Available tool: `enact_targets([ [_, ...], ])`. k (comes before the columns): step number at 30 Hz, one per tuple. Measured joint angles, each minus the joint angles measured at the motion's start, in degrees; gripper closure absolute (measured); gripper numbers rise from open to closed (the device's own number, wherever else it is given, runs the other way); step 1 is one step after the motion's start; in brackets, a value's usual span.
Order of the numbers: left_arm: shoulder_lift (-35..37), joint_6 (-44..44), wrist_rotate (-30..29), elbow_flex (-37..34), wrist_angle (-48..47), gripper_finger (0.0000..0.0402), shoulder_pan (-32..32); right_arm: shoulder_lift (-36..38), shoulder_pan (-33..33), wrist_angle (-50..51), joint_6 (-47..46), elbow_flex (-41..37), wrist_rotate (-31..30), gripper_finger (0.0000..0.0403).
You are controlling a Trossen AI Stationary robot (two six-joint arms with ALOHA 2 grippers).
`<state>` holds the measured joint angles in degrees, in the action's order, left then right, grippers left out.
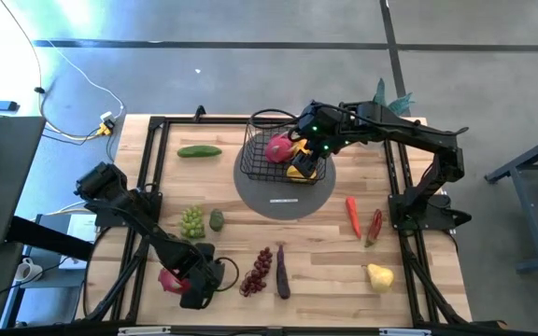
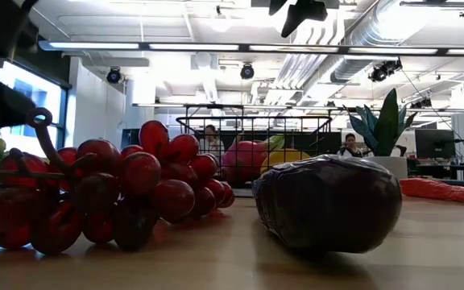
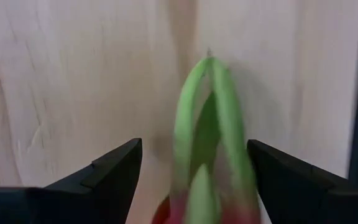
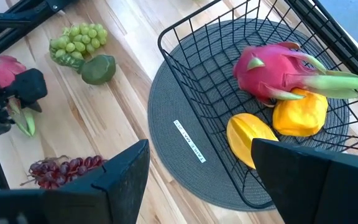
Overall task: Build produce basket
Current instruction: Put the dragon fruit into the wire basket
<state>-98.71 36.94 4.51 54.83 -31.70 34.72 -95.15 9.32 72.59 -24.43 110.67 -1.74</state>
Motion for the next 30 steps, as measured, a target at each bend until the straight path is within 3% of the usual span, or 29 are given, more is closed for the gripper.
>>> enact_targets([
  [6,-1.6,0.4,-0.4,0.1,-0.3,0.0157,0.1,0.0,0.0,0.5,0.0,0.0,0.0,0.0139],
  [21,-1.8,-4.2,1.2,0.0,-0.2,0.0381,0.6,0.0,0.0,1.0,0.5,0.0,0.0,0.0139],
  [30,1.0,-5.9,1.1,0.0,-0.8,0.0392,-1.0,0.0,0.0,1.0,0.3,0.0,0.0,0.0139],
])
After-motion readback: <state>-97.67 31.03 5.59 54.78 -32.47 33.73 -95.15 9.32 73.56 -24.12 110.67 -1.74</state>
